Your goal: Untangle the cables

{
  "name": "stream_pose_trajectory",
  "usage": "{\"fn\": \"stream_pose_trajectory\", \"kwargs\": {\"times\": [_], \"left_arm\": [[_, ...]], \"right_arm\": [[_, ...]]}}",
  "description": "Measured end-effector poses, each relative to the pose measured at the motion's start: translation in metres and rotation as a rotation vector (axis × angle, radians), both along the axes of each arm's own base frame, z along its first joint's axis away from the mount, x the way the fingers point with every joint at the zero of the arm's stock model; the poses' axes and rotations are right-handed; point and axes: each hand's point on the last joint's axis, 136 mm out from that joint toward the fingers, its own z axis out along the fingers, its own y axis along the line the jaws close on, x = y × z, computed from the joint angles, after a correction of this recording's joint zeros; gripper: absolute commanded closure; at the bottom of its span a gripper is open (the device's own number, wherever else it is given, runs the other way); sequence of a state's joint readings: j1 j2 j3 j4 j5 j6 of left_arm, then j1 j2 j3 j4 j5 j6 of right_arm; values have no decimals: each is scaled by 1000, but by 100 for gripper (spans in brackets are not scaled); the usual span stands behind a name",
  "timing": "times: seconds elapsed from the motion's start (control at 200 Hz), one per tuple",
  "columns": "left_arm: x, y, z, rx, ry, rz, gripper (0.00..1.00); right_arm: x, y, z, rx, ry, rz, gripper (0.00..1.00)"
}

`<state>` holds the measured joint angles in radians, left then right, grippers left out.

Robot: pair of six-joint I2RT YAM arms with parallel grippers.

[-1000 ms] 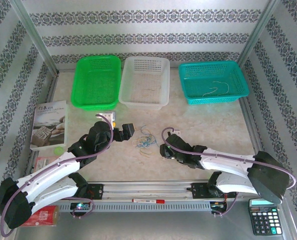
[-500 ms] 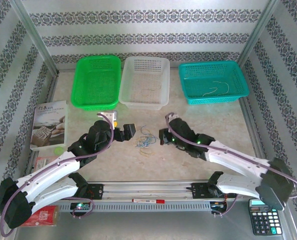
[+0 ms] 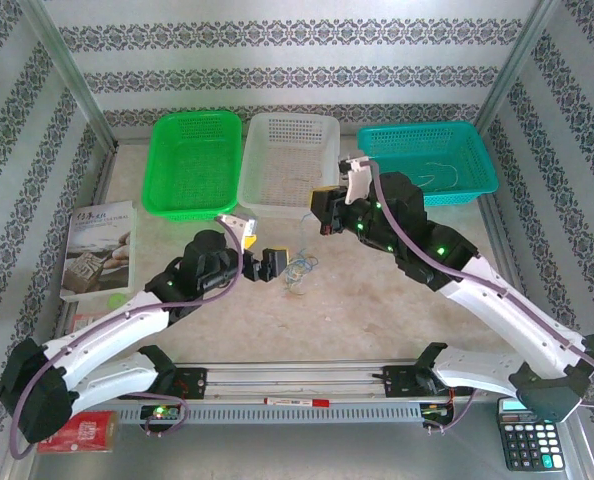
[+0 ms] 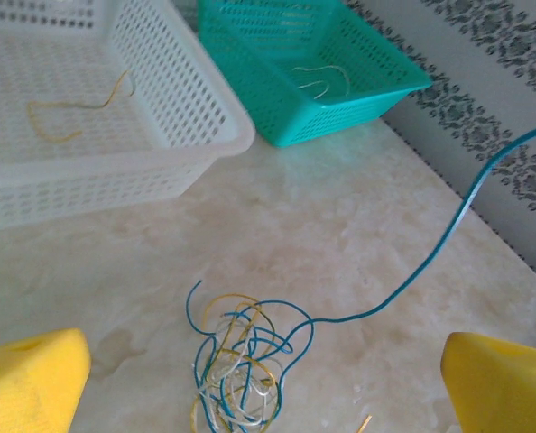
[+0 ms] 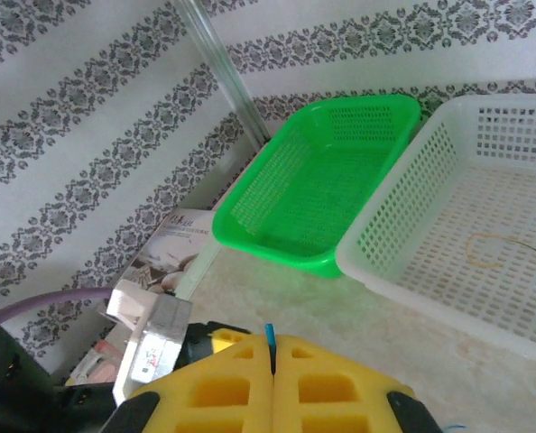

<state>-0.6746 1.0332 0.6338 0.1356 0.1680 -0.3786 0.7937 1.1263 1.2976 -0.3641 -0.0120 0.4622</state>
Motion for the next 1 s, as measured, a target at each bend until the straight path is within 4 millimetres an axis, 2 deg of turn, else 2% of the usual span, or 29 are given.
{"fn": "stream_pose_trajectory", "kwargs": {"times": [0.14,0.225,0.34,0.42,0.57,0.719,0.849,0.999], "left_arm": [[8,-12,12,-8,-32,-32,0],[10,-15,22,-11,-56,-43,0],[9,-16,41,-16,-107,-58,0],[4,-15,58,-16,-145,-77,0],[-9,-14,102,-36,-236,-130,0],[-18,-22,138,-55,-306,-207,1],[-18,-37,153,-62,-321,-277,10],[-15,-57,147,-59,-284,-369,23]], "right_arm": [[1,3,7,-8,-3,12,100],[-1,2,20,0,-24,17,100],[0,-5,42,19,-65,6,100],[4,-12,48,26,-77,-7,100],[14,-22,42,23,-59,-18,100],[16,-22,27,17,-23,16,100],[12,-18,17,18,5,62,100],[4,-12,12,25,25,119,100]]}}
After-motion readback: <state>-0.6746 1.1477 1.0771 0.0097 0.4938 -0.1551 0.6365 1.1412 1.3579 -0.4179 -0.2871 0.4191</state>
